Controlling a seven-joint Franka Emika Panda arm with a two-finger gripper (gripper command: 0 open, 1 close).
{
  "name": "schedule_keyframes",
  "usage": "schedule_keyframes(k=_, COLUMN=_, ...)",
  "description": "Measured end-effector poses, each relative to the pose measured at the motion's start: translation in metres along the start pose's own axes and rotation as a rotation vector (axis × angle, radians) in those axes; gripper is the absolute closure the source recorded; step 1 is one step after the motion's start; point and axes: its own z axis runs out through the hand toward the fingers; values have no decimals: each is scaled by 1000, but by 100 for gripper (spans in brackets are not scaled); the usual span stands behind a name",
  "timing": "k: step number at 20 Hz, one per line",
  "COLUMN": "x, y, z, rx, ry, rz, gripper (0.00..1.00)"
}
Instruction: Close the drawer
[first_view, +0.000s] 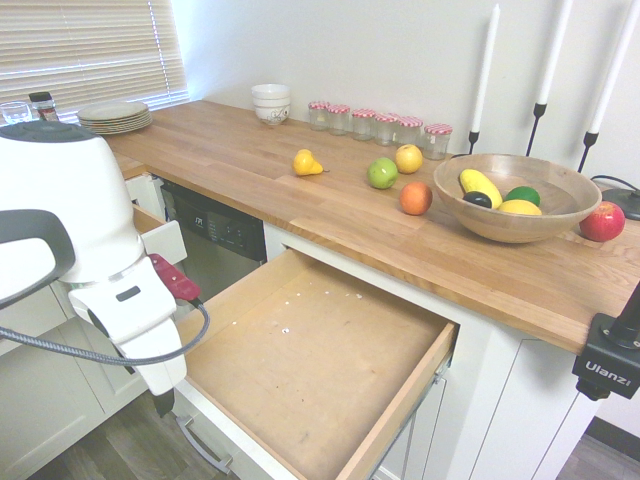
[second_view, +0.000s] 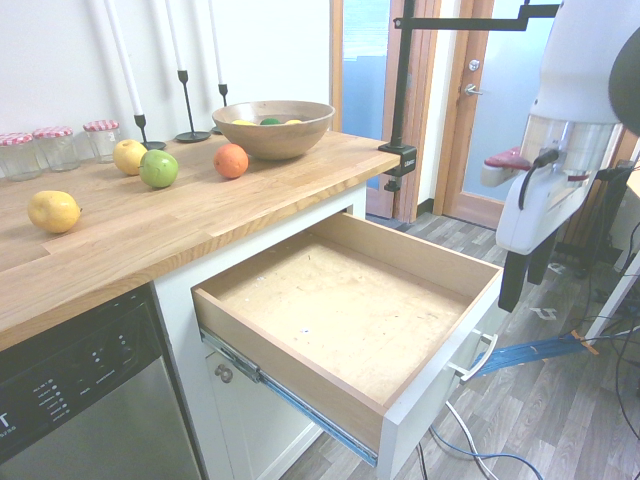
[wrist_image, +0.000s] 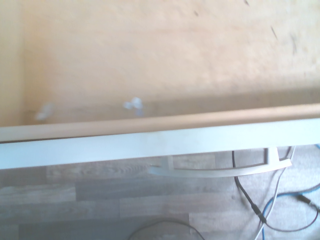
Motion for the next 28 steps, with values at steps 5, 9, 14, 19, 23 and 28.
schedule_keyframes(k=5, x=8, y=6, z=42, rx=-29, ry=-26, rz=11, gripper=0)
schedule_keyframes(k=9, x=10, y=9, z=60, rx=-42, ry=-36, rz=19, gripper=0)
schedule_keyframes(k=14, x=11, y=13, z=74, rx=-56, ry=-47, rz=26, gripper=0)
schedule_keyframes(k=19, x=9, y=15, z=97, rx=-72, ry=-58, rz=21, gripper=0)
schedule_keyframes(k=23, x=8, y=20, z=117, rx=-71, ry=-68, rz=12, gripper=0)
schedule_keyframes(k=28, x=9, y=26, z=141, rx=-90, ry=-83, rz=17, gripper=0)
